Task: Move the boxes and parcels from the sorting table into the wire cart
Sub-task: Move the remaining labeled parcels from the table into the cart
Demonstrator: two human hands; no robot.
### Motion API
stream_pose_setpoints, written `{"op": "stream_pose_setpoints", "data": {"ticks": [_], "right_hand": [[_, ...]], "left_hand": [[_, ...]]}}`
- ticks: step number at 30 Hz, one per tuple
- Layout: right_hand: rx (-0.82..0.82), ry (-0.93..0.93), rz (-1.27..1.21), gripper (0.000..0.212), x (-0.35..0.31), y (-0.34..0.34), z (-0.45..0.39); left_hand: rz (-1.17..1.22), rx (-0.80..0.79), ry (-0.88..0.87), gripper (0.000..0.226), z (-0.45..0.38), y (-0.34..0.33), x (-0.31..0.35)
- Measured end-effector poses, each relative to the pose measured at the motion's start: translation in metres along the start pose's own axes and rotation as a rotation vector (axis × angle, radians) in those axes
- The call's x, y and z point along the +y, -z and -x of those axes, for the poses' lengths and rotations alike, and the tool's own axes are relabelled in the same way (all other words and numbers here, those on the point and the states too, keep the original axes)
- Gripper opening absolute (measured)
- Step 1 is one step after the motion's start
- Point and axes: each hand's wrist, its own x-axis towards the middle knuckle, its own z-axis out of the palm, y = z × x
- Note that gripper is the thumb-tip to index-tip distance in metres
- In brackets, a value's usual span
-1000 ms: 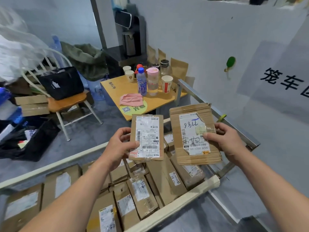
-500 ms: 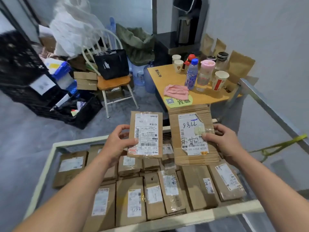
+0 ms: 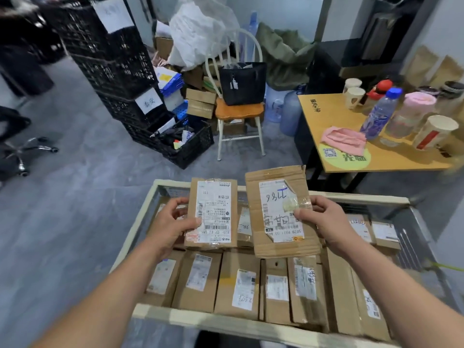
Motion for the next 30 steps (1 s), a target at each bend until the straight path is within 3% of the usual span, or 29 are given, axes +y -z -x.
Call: {"op": "stream_pose_setpoints", "data": {"ticks": [7, 15, 19, 30], "right_hand": [[0.043, -0.19, 0.009, 0.034, 0.063, -0.069, -0.017], [0.154, -0.47, -0.008, 0.028, 0.18, -0.121, -0.013], [0.142, -0.515, 0.031, 0.033, 0.229, -0.127, -0.017], [0.146, -0.585, 0.069, 0.018, 0.296, -0.14, -0.032]], "left_hand": [[-0.106, -0.102, 0.17, 0.069, -0.048, 0.053, -0.06], [-0.168, -0.145, 0.434, 0.057, -0.076, 0.086, -0.172], [-0.177, -0.17, 0.507, 0.055, -0.081, 0.083, -0.222], [-0.163, -0.104, 0.555, 0.056, -0.095, 0.078, -0.298]]}}
